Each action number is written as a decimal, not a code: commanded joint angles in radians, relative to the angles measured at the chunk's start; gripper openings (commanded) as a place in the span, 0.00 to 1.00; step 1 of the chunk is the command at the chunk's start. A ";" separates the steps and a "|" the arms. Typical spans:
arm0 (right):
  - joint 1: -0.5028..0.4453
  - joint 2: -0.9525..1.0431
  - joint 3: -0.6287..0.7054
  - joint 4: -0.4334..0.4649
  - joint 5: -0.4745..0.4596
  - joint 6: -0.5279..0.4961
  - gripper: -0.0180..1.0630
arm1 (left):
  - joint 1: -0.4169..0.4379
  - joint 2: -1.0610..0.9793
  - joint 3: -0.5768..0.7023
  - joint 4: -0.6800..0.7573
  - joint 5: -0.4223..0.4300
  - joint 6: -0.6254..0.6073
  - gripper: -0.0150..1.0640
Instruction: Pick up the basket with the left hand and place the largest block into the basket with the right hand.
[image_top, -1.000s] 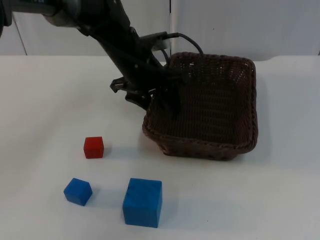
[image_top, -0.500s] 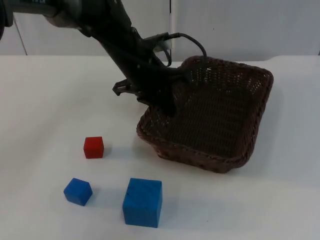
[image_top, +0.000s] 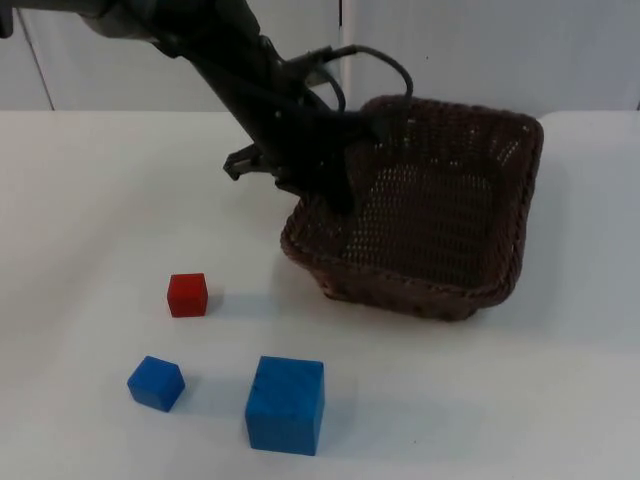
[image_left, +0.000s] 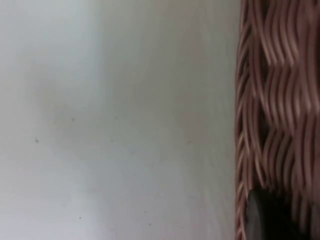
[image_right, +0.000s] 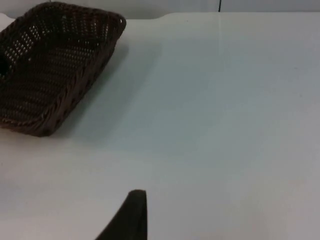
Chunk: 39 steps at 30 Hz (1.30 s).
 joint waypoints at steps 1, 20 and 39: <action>-0.005 -0.003 0.003 -0.002 -0.009 0.002 0.99 | -0.001 -0.038 -0.005 -0.037 0.003 -0.017 0.01; -0.005 -0.003 0.003 0.027 -0.009 0.002 0.99 | 0.069 -0.165 -0.004 -0.032 0.136 -0.112 0.01; -0.005 -0.003 0.001 0.323 0.006 -0.259 0.99 | 0.067 -0.222 -0.002 -0.026 0.197 -0.124 0.01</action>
